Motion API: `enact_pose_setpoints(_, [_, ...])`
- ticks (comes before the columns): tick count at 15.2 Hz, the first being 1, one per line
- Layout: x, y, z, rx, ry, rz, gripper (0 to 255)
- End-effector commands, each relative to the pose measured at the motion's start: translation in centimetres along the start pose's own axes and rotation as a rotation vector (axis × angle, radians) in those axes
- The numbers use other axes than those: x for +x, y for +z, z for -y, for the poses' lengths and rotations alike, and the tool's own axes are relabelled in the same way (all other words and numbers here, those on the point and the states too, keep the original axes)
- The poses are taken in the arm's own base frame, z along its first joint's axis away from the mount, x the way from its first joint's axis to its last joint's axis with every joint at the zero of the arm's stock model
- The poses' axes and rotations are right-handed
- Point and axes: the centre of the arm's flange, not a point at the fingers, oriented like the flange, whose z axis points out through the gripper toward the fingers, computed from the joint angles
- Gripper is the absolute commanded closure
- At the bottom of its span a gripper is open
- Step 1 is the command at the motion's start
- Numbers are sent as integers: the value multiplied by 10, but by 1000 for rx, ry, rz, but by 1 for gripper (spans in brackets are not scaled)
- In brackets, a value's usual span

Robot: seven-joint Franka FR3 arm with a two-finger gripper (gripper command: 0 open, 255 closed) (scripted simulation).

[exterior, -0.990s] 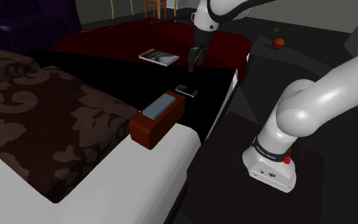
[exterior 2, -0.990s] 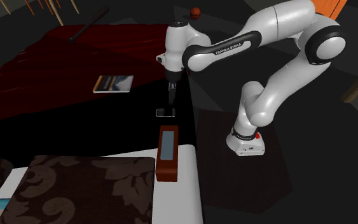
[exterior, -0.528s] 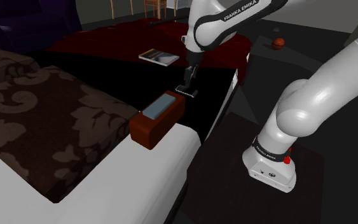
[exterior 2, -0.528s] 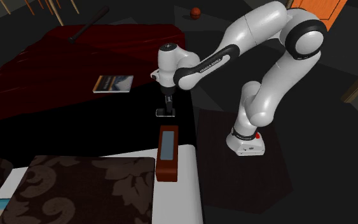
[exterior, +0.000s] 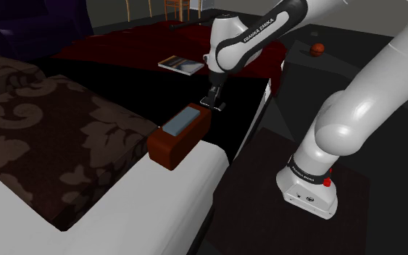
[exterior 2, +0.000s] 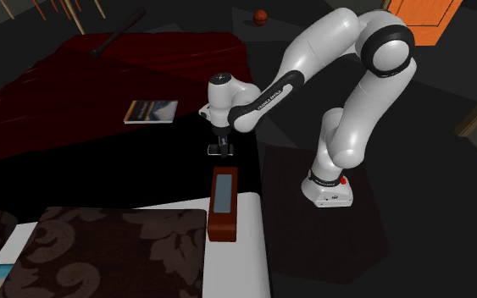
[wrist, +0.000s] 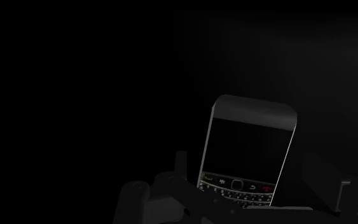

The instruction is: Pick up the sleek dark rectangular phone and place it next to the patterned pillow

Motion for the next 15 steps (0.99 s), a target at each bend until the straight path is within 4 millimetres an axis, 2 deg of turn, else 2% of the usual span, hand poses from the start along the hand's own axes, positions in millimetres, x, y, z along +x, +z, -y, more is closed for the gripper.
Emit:
enact_pose_setpoints(1, [-1,9,1,0,0,-1,0])
enact_pose_setpoints(8, [-1,9,1,0,0,-1,0])
enact_pose_setpoints(9, [-1,9,1,0,0,-1,255])
enact_pose_setpoints(15, [-1,9,0,0,0,-1,255])
